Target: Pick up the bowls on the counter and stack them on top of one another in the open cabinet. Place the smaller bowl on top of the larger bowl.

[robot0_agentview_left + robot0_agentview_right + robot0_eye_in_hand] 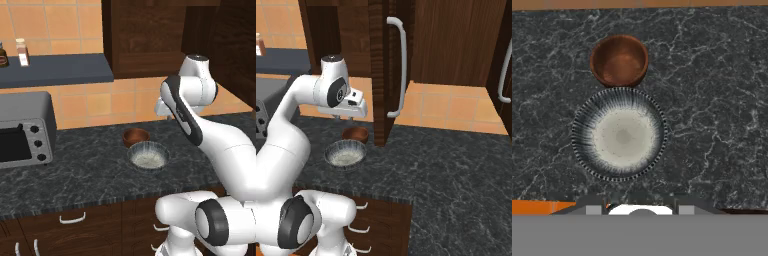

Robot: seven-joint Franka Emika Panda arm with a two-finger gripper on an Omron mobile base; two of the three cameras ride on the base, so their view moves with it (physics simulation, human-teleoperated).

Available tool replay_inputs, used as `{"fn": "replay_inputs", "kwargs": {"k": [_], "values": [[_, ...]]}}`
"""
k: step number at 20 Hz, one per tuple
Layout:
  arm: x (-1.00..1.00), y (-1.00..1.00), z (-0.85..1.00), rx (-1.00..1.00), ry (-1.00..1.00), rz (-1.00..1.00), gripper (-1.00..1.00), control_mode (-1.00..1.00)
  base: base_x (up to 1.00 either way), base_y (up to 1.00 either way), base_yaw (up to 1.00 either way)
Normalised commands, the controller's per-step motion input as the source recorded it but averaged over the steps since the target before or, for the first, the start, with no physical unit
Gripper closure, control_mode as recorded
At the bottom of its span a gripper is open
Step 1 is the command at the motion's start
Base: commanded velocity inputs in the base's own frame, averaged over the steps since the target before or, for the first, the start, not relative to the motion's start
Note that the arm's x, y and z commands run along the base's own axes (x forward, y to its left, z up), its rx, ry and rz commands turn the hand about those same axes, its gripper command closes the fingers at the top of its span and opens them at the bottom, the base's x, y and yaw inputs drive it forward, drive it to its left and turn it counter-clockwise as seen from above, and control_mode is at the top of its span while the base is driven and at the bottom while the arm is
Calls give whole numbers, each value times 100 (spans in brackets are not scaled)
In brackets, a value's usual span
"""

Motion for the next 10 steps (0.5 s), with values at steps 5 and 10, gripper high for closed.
{"fn": "replay_inputs", "kwargs": {"k": [5, 10], "values": [[28, -3, -25, 0, 3, 0, -100, -100, 0, 0, 0], [85, -5, -58, 0, -8, 0, -100, -100, 0, 0, 0]]}}
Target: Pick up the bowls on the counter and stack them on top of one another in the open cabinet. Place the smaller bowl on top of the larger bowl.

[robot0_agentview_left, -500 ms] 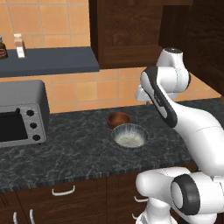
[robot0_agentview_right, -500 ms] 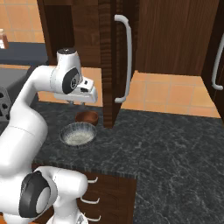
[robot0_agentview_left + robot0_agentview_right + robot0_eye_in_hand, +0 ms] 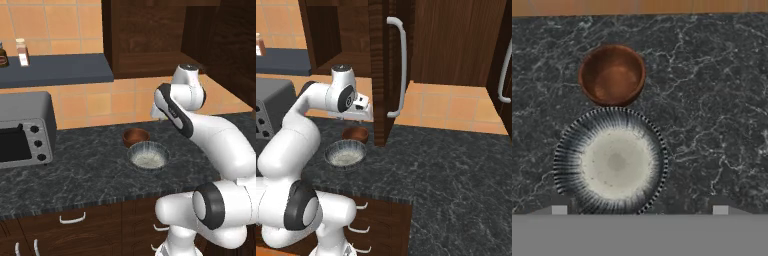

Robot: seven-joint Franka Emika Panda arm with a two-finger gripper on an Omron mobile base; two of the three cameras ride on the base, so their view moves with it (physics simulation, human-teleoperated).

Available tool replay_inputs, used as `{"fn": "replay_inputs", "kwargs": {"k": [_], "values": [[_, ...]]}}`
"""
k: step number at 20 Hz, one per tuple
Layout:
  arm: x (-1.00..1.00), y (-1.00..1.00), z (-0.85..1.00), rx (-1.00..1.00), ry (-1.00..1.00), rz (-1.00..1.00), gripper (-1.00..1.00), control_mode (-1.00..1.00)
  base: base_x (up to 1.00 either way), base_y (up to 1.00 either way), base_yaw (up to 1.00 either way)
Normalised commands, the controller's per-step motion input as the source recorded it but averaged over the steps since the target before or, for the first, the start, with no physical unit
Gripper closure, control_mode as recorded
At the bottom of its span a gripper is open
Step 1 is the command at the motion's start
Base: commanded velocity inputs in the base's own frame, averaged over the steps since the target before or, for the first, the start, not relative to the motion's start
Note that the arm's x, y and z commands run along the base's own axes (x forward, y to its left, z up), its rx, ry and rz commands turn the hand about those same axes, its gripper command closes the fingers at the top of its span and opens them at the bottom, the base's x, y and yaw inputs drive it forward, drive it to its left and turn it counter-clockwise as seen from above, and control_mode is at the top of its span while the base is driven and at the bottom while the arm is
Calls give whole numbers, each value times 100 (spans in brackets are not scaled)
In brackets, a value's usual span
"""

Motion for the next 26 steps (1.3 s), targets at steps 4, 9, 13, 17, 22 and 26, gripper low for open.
{"fn": "replay_inputs", "kwargs": {"k": [4, 9, 13, 17, 22, 26], "values": [[89, 9, -74, 0, -3, 0, -100, -100, 0, 0, 0], [88, 9, -64, 4, 0, 0, -100, -100, 0, 0, 0], [63, 1, -49, 2, 0, 0, -100, -100, 0, 0, 0], [34, 6, -19, 0, 4, -1, -100, -100, 0, 0, 0], [15, 2, -41, 0, 0, -1, -100, -100, 0, 0, 0], [24, 1, -37, 0, 0, -1, -100, -100, 0, 0, 0]]}}
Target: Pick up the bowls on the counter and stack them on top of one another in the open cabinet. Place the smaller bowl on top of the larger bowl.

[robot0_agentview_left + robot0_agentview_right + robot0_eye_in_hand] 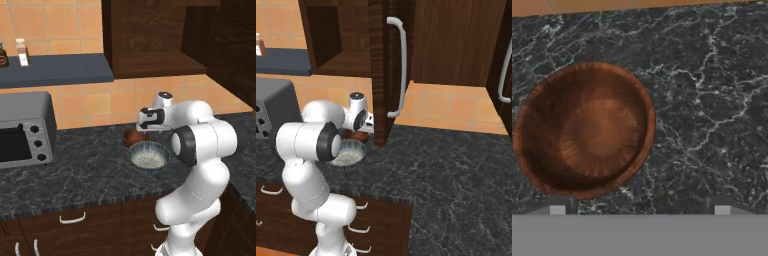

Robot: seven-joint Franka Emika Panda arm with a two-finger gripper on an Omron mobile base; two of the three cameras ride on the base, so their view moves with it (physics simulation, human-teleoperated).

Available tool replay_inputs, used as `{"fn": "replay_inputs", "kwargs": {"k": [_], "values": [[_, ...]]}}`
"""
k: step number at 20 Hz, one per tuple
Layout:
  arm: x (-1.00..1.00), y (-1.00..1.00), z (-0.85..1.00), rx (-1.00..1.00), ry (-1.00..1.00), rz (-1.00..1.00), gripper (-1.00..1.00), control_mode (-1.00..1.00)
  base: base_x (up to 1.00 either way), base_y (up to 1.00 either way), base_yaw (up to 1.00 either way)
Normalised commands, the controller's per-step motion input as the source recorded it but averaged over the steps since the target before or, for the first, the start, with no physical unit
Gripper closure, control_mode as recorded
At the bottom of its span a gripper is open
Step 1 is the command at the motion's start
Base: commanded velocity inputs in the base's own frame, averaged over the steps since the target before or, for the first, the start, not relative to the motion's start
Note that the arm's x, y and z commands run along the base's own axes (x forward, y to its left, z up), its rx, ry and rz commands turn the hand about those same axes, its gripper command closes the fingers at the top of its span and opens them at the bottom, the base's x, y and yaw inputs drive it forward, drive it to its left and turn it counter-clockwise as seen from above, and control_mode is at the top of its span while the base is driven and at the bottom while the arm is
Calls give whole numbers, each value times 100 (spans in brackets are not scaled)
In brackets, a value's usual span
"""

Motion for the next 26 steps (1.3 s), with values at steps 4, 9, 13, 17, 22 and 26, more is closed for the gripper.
{"fn": "replay_inputs", "kwargs": {"k": [4, 9, 13, 17, 22, 26], "values": [[35, 0, -36, 0, 0, -2, -100, -100, 0, 0, 0], [39, 2, -34, 0, 0, -3, -100, -100, 0, 0, 0], [30, 0, -30, 0, 0, -1, -100, -100, 0, 0, 0], [23, 1, -31, 0, 0, 0, -100, -100, 0, 0, 0], [11, 0, -23, 0, -2, 0, 100, -100, 0, 0, 0], [0, 0, 0, 0, -1, 0, 100, -100, 0, 0, 0]]}}
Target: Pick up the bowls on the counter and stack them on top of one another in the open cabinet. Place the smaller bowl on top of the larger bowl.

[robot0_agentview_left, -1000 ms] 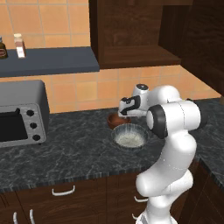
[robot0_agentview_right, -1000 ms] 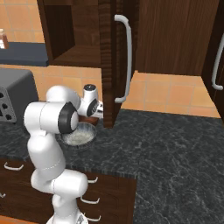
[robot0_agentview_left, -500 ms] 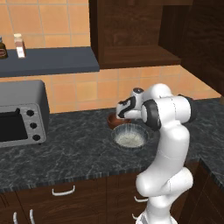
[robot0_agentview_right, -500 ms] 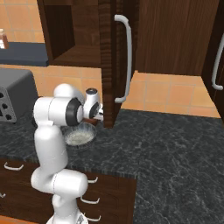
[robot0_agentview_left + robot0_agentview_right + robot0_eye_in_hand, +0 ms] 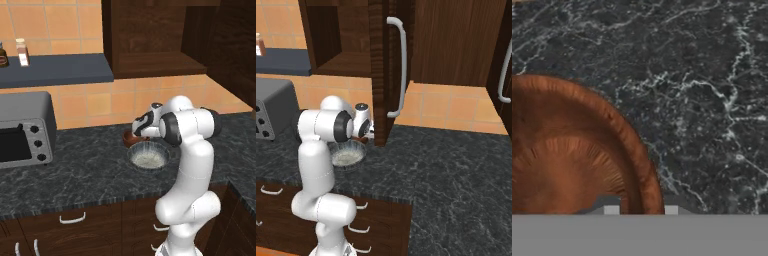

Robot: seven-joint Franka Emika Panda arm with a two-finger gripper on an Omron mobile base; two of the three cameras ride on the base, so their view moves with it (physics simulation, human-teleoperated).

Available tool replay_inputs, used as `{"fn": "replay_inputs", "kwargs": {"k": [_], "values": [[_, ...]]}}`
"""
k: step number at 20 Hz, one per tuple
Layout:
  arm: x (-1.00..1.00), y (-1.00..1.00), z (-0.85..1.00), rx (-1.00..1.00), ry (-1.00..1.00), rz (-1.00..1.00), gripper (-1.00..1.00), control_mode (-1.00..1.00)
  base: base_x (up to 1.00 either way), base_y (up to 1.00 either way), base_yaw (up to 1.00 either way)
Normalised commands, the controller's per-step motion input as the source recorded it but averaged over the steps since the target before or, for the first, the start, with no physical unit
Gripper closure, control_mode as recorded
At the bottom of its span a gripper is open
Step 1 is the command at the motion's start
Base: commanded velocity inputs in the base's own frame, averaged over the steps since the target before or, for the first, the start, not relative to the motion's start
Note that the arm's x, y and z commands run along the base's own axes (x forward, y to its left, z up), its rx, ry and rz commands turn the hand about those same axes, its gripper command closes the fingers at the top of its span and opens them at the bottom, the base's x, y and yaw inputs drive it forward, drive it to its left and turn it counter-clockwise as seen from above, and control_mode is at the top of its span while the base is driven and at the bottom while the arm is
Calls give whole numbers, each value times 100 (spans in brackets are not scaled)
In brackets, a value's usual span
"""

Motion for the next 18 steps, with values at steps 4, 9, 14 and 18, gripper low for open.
{"fn": "replay_inputs", "kwargs": {"k": [4, 9, 14, 18], "values": [[-9, 0, 54, 2, -11, 0, 100, -100, 0, 0, 0], [-48, -3, 99, 4, -27, 0, 100, -100, 0, 0, 0], [-99, -20, 86, 1, -19, 0, 100, -100, 0, 0, 0], [-100, -11, 70, 0, -5, 0, 100, -100, 0, 0, 0]]}}
